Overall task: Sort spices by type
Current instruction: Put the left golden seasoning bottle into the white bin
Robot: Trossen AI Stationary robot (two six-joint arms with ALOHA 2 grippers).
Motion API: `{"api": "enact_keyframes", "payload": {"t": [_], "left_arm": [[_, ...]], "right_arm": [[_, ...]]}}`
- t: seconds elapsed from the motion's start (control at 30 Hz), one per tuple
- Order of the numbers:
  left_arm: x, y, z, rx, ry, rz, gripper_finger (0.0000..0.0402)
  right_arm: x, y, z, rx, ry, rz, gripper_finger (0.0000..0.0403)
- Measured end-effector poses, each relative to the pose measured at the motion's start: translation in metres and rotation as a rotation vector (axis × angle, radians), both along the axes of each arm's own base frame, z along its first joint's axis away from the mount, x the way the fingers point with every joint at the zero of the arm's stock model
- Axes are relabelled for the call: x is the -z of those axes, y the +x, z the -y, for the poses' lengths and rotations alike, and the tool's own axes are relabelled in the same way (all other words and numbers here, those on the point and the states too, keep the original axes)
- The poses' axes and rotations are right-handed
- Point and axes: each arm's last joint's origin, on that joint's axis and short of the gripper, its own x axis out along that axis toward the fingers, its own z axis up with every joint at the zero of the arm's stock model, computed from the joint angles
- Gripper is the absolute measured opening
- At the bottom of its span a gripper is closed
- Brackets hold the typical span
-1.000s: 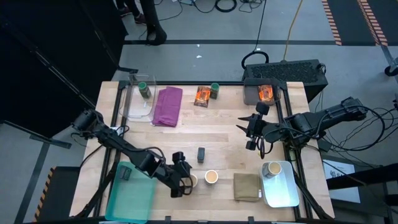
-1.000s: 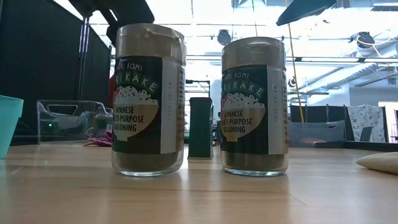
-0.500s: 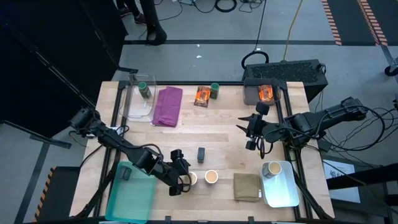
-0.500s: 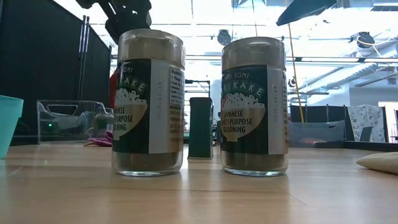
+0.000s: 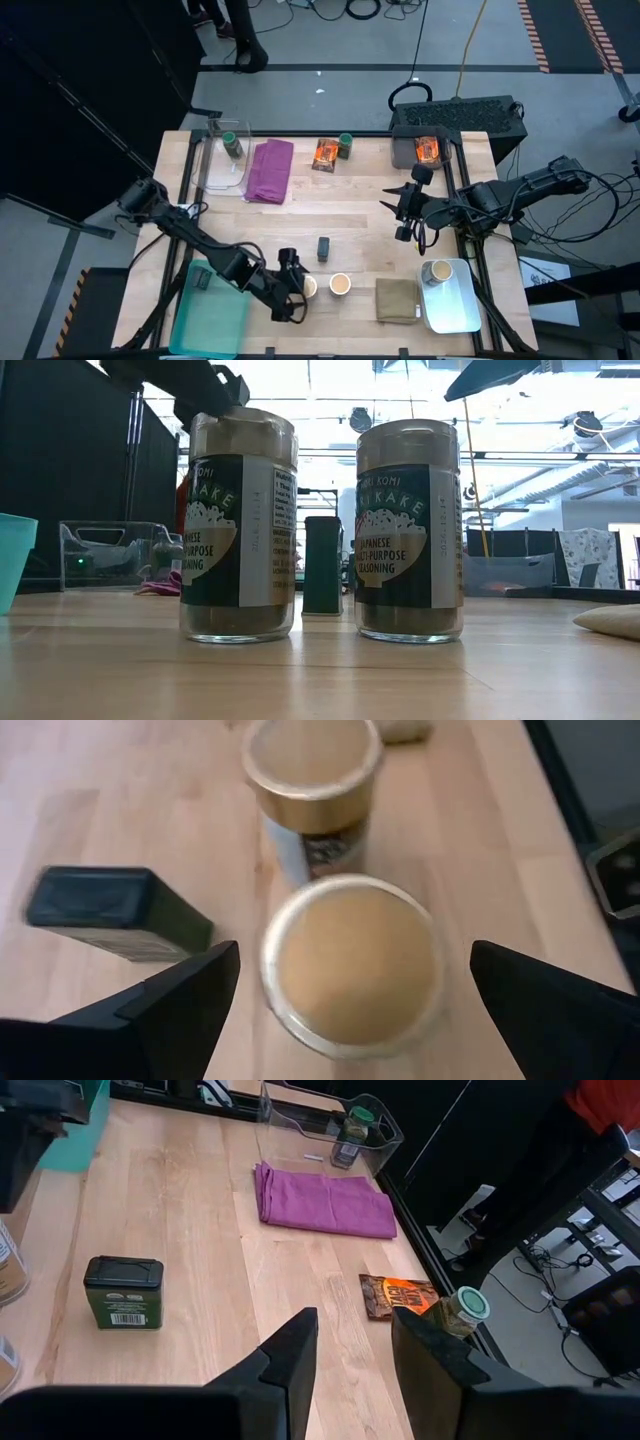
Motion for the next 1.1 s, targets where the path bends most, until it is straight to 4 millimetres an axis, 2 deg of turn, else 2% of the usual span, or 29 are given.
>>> {"api": "enact_keyframes", "payload": {"t": [0.17,0.4,0.77,0.87,1.0,1.1], "left_arm": [[0.001,0.001,-0.001,-0.016,0.006,0.003,0.0400],[0.014,0.009,-0.002,-0.009,-0.034,-0.032,0.0394],[0.014,0.011,-0.003,0.015,-0.072,-0.047,0.0287],[0.014,0.010,-0.003,0.019,-0.075,-0.050,0.0286],[0.008,0.005,-0.006,0.019,-0.069,-0.074,0.0286],[-0.006,0.000,-0.009,0.021,-0.081,-0.050,0.0286]], "right_arm": [[0.000,0.000,0.000,0.000,0.000,0.000,0.0114],[0.000,0.000,0.000,0.002,-0.003,0.000,0.0114],[0.000,0.000,0.000,0.001,-0.004,-0.001,0.0114],[0.000,0.000,0.000,0.001,-0.004,-0.001,0.0114],[0.000,0.000,0.000,0.001,-0.005,0.000,0.0114],[0.000,0.000,0.000,0.001,-0.006,0.001,0.0114]]}}
